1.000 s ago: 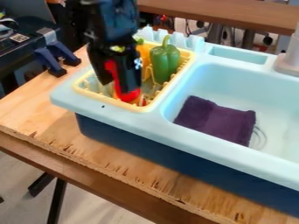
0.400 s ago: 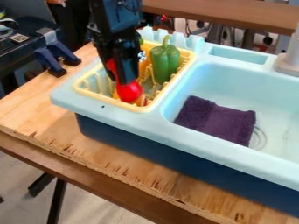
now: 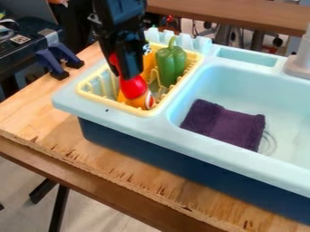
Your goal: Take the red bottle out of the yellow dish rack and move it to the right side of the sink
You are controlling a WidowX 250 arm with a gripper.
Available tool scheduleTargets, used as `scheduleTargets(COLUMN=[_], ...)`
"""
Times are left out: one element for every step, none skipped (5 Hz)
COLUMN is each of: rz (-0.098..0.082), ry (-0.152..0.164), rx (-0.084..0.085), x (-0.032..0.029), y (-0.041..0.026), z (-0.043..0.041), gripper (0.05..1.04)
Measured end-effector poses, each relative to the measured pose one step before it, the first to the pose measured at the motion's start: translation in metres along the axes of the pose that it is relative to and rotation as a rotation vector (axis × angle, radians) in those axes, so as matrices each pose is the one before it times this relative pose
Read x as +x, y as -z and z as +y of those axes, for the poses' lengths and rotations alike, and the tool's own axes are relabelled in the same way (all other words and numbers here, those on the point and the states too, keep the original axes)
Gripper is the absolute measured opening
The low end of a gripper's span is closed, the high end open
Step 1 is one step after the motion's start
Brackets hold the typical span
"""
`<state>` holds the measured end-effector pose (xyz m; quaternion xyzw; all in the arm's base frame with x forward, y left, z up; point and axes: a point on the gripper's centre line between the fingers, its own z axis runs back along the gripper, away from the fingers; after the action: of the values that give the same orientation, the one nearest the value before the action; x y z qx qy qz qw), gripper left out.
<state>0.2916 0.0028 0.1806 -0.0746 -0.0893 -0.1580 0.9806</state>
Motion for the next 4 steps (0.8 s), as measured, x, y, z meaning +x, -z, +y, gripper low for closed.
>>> scheduleTargets(rz=[-0.0692, 0.0636, 0.0160, 0.0856], ry=[0.0169, 0.0305, 0.0950, 0.1158], rx=[0.0193, -0.0202, 0.0064, -0.0146], x=[0.02790, 0.01664, 0.02155, 0.02330], y=[-0.02975, -0.00087, -0.00199, 0.02059], z=[-0.00800, -0.02958, -0.03129, -0.03787], gripper=[0.360, 0.360, 0.359, 0.359])
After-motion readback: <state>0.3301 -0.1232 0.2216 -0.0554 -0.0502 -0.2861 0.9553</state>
